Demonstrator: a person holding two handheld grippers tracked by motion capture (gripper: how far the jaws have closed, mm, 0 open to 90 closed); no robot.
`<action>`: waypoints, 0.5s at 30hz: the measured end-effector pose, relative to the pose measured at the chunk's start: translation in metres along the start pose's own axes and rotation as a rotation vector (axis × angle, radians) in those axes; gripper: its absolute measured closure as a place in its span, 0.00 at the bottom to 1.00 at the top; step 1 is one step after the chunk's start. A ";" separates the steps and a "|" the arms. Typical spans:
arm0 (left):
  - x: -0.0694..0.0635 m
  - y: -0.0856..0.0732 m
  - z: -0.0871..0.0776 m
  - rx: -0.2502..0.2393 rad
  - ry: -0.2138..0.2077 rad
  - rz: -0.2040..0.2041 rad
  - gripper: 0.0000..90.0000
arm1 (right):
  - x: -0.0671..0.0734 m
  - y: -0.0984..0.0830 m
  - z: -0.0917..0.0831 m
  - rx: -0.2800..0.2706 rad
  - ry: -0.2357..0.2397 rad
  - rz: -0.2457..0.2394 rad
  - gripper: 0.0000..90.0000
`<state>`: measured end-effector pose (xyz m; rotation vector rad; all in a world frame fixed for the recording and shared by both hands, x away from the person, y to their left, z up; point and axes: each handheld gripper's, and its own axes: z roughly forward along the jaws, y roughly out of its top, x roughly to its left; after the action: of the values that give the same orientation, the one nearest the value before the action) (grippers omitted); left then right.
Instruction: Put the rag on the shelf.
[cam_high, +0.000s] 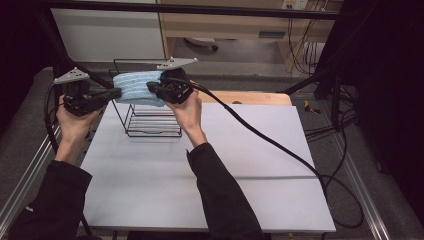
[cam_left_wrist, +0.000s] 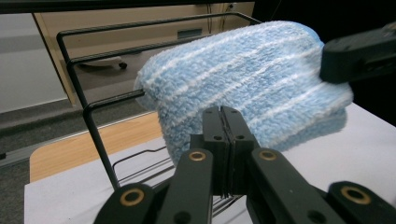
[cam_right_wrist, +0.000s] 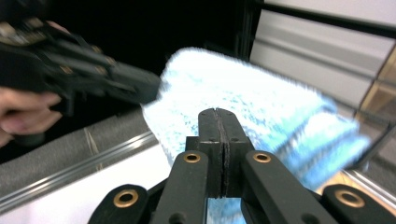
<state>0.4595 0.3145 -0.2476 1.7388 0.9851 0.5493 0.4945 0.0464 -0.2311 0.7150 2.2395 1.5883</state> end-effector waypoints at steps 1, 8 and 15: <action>0.000 -0.001 0.000 0.002 0.001 -0.001 0.98 | -0.001 -0.003 0.001 0.010 -0.002 0.005 1.00; 0.003 -0.009 0.007 0.021 0.009 -0.012 0.98 | -0.011 -0.025 0.006 0.041 -0.012 0.042 1.00; 0.006 -0.016 0.017 0.036 0.025 -0.025 0.98 | -0.015 -0.036 0.010 0.037 -0.035 0.038 1.00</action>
<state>0.4702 0.3122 -0.2692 1.7528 1.0385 0.5422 0.5044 0.0368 -0.2693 0.7930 2.2487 1.5433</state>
